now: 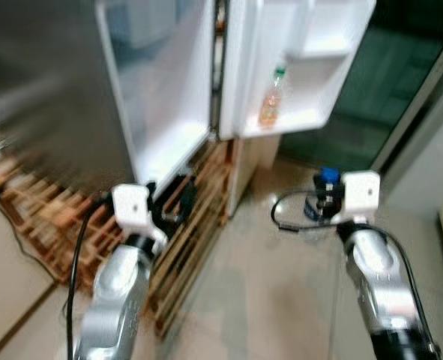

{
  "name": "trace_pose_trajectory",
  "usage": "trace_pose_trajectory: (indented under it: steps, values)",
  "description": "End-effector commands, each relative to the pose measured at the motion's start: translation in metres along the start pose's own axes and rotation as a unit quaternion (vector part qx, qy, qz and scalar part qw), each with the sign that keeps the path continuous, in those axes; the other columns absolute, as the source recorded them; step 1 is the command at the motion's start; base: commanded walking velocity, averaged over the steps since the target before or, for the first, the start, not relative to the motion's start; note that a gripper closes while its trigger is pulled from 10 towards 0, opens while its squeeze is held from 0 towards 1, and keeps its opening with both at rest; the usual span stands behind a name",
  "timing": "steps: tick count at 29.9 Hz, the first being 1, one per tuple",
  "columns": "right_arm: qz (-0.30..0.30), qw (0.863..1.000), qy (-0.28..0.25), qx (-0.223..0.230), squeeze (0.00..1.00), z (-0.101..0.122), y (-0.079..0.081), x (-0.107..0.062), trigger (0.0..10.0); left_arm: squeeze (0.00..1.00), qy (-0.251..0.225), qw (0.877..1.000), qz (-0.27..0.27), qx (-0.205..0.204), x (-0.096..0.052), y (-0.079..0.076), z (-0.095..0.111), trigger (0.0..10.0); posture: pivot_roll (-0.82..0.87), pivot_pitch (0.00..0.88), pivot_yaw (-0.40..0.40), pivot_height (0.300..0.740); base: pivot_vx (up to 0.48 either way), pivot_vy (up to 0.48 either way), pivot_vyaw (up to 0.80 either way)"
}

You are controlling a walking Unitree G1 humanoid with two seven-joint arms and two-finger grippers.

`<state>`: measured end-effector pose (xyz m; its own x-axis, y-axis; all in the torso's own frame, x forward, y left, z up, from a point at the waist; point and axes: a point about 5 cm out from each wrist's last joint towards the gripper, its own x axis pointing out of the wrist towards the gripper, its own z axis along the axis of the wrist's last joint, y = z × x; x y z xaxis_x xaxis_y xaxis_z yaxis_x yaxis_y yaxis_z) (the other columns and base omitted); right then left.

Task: Restocking fridge

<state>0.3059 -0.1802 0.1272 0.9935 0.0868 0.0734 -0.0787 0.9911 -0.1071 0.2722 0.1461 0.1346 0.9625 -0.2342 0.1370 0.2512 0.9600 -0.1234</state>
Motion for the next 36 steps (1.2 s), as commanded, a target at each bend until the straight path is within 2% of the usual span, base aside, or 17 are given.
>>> trace_pose_trajectory:
  steps: [1, 10, 14, 18, 24, 25, 27, 32, 36]
  values:
    - [0.019, 1.0, -0.016, 0.002, 0.0, 0.005, 0.007, 0.0, 0.0, 0.0, 0.007, 1.0, 0.002, 0.007, -0.001, 0.001, 0.0, 10.0, -0.1, 0.0, -0.008, 0.74, 0.364, -0.307, -0.63]
    - [0.025, 1.0, -0.014, 0.0, 0.0, 0.002, 0.011, -0.002, 0.0, 0.0, 0.012, 1.0, 0.002, 0.009, 0.005, -0.001, -0.001, 10.0, -0.12, 0.0, 0.013, 0.74, 0.365, -0.307, -0.07]
    - [0.024, 1.0, -0.011, -0.007, 0.0, 0.002, 0.009, -0.001, 0.0, 0.0, 0.018, 0.999, 0.023, 0.028, 0.01, 0.001, -0.002, 10.0, -0.13, 0.0, 0.021, 0.74, 0.361, -0.231, 0.59]
    - [0.027, 1.0, -0.012, -0.003, 0.0, 0.003, 0.009, 0.0, 0.0, 0.0, 0.036, 0.997, 0.061, 0.043, 0.014, 0.009, -0.006, 10.0, -0.13, 0.0, 0.028, 0.74, 0.0, 0.0, 0.55]
    - [0.034, 0.999, -0.012, -0.002, 0.0, 0.001, 0.014, -0.002, 0.0, 0.0, 0.041, 0.996, 0.063, 0.047, 0.016, 0.01, -0.006, 10.0, -0.13, 0.0, 0.037, 0.74, 0.0, 0.0, 0.51]
    - [0.033, 0.999, -0.011, 0.0, 0.0, 0.001, 0.015, -0.002, 0.0, 0.0, 0.042, 0.996, 0.062, 0.047, 0.016, 0.01, -0.006, 10.0, -0.13, 0.0, 0.04, 0.74, 0.0, 0.0, 0.51]
    - [0.031, 0.999, -0.01, -0.003, 0.0, 0.0, 0.015, -0.003, 0.0, 0.0, 0.034, 0.998, 0.046, 0.008, 0.016, 0.006, -0.005, 10.0, -0.14, 0.0, 0.042, 0.74, 0.142, 0.0, 0.2]
    - [0.028, 1.0, -0.013, -0.003, 0.0, 0.0, 0.013, -0.005, 0.0, 0.0, 0.025, 0.999, 0.038, 0.015, 0.018, 0.003, -0.001, 10.0, -0.14, 0.0, 0.048, 0.74, 0.48, 0.0, 0.0]
    - [0.022, 1.0, -0.01, -0.005, 0.0, -0.001, 0.011, -0.006, 0.0, 0.0, 0.031, 0.999, 0.035, 0.014, 0.02, -0.001, -0.003, 10.0, -0.15, 0.0, 0.051, 0.74, 0.48, 0.0, 0.64]
